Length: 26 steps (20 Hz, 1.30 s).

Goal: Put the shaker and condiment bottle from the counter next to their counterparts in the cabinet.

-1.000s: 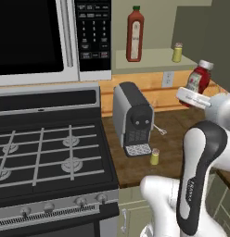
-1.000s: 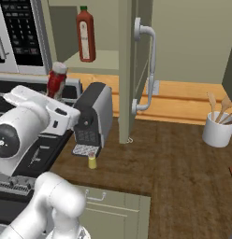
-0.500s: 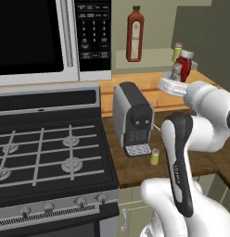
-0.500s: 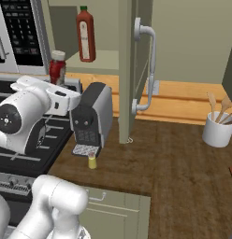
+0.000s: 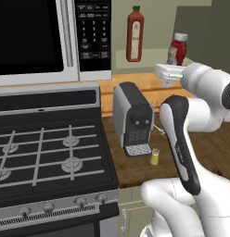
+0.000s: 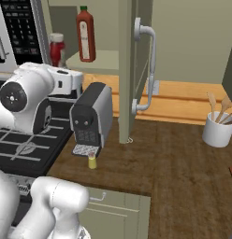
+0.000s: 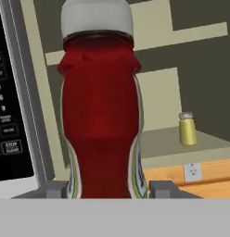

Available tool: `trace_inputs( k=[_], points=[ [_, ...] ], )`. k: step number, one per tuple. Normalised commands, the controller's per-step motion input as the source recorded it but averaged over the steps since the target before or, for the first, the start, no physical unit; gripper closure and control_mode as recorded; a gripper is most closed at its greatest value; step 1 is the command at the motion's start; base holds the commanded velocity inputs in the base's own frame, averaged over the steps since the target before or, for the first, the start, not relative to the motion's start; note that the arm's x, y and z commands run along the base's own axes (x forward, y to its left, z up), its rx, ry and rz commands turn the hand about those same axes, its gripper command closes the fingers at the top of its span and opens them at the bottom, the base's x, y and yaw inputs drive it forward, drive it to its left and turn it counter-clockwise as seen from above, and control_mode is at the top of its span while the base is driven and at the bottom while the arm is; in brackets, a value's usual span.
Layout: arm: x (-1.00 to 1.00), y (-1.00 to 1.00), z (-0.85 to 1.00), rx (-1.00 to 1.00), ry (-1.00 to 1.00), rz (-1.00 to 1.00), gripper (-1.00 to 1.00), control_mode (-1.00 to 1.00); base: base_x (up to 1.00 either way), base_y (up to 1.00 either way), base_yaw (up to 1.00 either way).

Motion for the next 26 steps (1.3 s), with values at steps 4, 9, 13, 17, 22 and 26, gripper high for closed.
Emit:
trace_inputs(
  k=[4,9,13,17,22,26],
  points=[
    [0.54,0.09,0.0,-0.11,0.18,-0.07,1.0,-1.0,0.0,0.0,0.0],
    [0.47,-0.11,-0.03,-0.05,0.08,-0.01,1.0,-1.0,0.0,0.0,0.0],
    [0.12,-0.11,-0.02,-0.01,0.0,0.0,1.0,-1.0,0.0,0.0,0.0],
    [0.17,0.0,-0.16,-0.02,-0.05,0.0,1.0,-1.0,0.0,0.0,0.0],
    [0.43,0.04,-0.31,-0.05,-0.02,0.0,1.0,-1.0,0.0,0.0,0.0],
    [0.56,0.0,-0.06,0.0,0.0,0.0,1.0,-1.0,0.0,0.0,0.0]
  ],
)
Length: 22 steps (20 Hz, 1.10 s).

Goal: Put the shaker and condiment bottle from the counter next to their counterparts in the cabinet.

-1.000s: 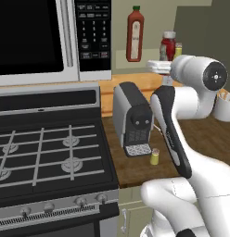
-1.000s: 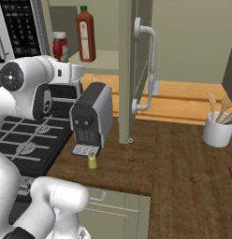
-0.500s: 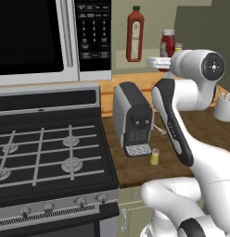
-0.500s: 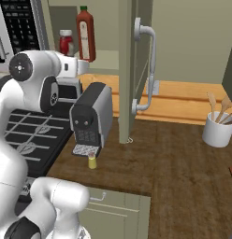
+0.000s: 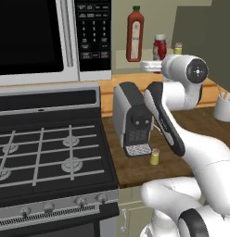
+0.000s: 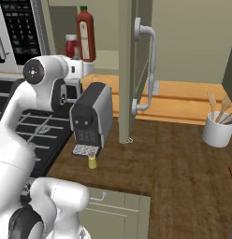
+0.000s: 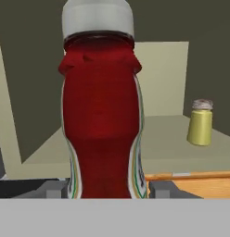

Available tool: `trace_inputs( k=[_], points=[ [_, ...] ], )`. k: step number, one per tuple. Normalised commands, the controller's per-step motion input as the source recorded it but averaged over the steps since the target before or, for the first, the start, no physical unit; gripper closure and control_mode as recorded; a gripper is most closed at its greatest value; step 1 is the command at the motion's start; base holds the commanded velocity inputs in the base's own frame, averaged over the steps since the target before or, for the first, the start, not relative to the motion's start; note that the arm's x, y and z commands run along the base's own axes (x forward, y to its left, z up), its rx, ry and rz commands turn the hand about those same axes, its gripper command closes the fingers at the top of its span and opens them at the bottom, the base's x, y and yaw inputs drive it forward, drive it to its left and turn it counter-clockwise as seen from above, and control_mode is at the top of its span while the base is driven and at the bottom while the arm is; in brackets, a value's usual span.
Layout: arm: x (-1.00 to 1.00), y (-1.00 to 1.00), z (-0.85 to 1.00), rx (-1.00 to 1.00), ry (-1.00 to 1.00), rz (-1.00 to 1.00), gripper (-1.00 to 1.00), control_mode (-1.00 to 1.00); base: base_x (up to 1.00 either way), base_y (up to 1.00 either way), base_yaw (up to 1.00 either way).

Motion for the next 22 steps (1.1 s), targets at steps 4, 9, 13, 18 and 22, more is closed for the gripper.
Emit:
trace_inputs(
  k=[4,9,13,18,22],
  points=[
    [0.48,0.0,0.0,0.0,0.0,0.0,1.0,-1.0,0.0,0.0,0.0],
    [0.48,0.0,0.0,0.0,0.0,0.0,1.0,-1.0,0.0,0.0,0.0],
    [0.46,0.0,-0.12,0.0,0.0,0.0,1.0,-1.0,0.0,0.0,0.0],
    [0.37,0.0,-0.07,0.0,0.0,0.0,1.0,-1.0,0.0,0.0,0.0],
    [0.36,0.0,0.0,0.0,0.0,0.0,1.0,-1.0,0.0,0.0,0.0]
  ],
)
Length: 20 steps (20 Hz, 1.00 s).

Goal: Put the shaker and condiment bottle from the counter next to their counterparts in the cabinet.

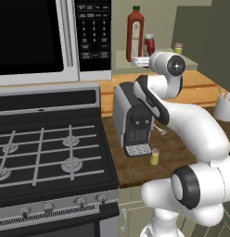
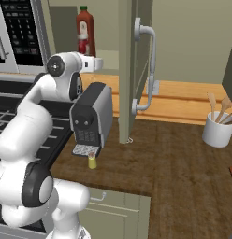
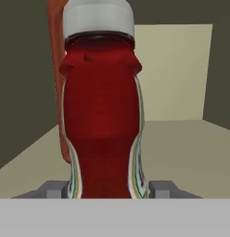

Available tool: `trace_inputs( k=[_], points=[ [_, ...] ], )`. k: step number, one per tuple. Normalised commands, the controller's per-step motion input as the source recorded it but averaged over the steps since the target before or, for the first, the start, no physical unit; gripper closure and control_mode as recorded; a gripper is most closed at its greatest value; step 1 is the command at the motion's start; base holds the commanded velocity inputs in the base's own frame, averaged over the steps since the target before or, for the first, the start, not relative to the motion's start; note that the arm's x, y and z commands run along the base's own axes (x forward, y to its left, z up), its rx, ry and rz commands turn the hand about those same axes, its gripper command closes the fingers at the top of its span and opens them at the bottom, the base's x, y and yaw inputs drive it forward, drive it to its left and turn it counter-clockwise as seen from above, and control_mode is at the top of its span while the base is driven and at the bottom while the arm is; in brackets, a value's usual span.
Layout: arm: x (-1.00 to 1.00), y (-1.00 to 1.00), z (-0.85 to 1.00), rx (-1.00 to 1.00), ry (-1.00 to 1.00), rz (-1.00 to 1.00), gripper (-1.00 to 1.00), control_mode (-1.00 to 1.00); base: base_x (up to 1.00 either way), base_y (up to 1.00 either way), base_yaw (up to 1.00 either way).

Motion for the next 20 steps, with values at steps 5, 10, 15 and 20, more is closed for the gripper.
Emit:
trace_inputs(
  k=[5,10,15,20],
  points=[
    [0.32,0.0,-0.03,0.0,0.0,0.0,1.0,-1.0,0.0,0.0,0.0],
    [0.29,0.0,-0.2,0.0,-0.01,0.0,1.0,-1.0,0.0,0.0,0.0],
    [0.27,0.0,-0.12,0.0,-0.03,0.0,1.0,-1.0,0.0,0.0,0.0],
    [0.2,0.0,-0.17,0.0,-0.04,0.0,-1.0,-1.0,0.0,0.0,0.0]
  ],
)
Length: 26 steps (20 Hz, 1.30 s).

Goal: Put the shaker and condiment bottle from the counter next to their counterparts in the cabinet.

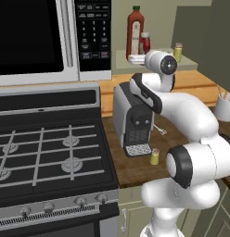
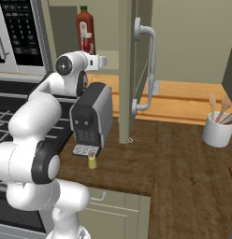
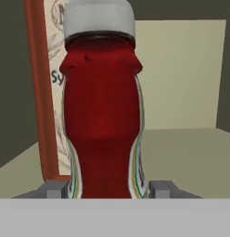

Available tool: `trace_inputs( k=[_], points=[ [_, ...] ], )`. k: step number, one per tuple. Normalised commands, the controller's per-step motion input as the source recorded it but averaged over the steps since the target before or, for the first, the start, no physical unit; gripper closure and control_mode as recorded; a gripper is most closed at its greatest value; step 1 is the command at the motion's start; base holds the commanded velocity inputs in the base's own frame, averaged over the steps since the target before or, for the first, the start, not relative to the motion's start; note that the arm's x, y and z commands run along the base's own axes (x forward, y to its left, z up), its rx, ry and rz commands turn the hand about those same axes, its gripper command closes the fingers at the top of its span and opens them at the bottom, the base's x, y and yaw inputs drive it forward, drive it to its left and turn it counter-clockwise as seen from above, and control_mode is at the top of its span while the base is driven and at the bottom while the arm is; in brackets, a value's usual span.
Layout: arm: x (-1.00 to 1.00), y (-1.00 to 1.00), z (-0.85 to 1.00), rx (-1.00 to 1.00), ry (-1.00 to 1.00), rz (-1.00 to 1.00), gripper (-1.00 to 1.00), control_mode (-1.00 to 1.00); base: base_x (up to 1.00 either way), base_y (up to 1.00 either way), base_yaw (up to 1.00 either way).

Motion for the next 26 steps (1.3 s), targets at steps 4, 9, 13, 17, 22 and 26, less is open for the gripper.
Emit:
trace_inputs(
  k=[4,9,13,17,22,26],
  points=[
    [0.05,0.0,0.01,0.0,0.0,0.0,-1.0,-1.0,0.0,0.0,0.0],
    [0.0,-0.04,0.47,0.0,0.0,0.0,-1.0,-1.0,0.0,0.0,0.0],
    [-0.04,0.0,0.45,0.0,0.0,0.0,-1.0,-1.0,0.0,0.0,0.0],
    [-0.23,0.0,0.29,0.0,0.0,0.0,-1.0,-1.0,0.0,0.0,0.0],
    [-0.42,0.0,0.29,0.0,0.0,0.0,-1.0,-1.0,0.0,0.0,0.0],
    [-0.72,0.0,0.02,0.0,-0.07,0.0,-1.0,-1.0,0.0,0.0,0.0]
  ],
)
